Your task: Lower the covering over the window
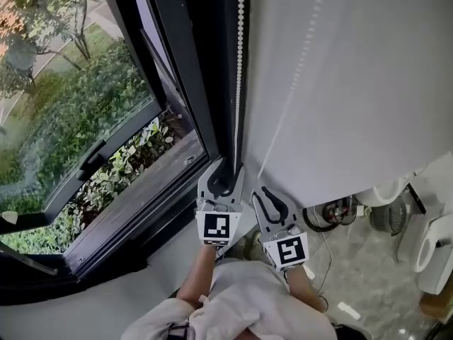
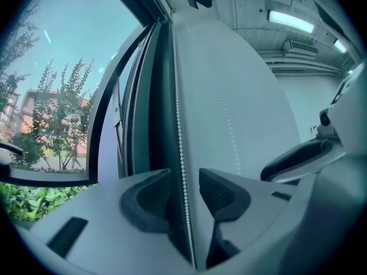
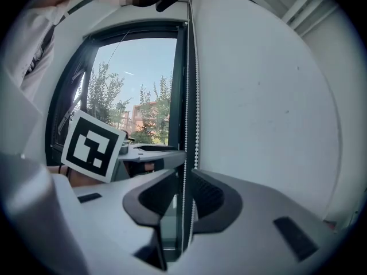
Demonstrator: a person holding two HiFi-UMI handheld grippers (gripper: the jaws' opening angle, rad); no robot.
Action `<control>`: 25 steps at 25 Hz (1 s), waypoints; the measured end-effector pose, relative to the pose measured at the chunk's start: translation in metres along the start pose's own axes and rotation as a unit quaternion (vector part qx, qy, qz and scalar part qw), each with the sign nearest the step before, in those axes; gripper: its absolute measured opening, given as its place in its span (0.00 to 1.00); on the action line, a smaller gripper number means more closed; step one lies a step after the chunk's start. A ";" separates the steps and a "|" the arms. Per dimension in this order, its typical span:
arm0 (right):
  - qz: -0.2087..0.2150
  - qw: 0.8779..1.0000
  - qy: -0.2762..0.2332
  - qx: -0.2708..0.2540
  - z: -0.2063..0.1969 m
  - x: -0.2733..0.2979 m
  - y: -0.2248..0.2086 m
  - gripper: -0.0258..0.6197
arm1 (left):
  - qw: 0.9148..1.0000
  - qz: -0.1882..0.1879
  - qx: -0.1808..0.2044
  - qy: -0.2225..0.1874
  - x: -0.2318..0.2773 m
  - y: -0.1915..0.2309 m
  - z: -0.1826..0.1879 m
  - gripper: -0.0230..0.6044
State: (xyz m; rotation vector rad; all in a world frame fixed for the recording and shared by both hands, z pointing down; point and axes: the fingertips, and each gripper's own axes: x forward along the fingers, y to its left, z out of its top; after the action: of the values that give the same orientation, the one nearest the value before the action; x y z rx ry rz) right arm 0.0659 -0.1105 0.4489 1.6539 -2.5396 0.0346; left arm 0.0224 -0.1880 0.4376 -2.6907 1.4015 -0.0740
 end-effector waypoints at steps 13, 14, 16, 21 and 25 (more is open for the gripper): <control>0.006 1.000 0.008 -0.002 -0.005 -0.001 -0.001 0.16 | 0.999 0.042 0.018 0.023 0.025 0.007 -0.009 0.32; 0.006 1.000 0.010 -0.003 -0.006 -0.001 -0.002 0.16 | 0.998 0.048 0.019 0.027 0.026 0.008 -0.010 0.32; 0.004 1.000 0.010 -0.004 -0.006 -0.003 -0.002 0.16 | 0.998 0.060 0.018 0.030 0.026 0.011 -0.012 0.27; -0.001 1.000 0.013 -0.002 -0.007 -0.009 -0.004 0.16 | 0.998 0.059 0.005 0.024 0.023 0.015 -0.014 0.14; 0.001 1.000 0.012 -0.004 -0.005 -0.011 -0.002 0.16 | 0.999 0.034 -0.006 0.024 0.019 0.012 -0.015 0.07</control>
State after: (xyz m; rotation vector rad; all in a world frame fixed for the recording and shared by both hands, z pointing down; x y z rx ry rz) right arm 0.0731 -0.1007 0.4528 1.6375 -2.5203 0.0447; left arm 0.0219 -0.2112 0.4509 -2.6649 1.5107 -0.1256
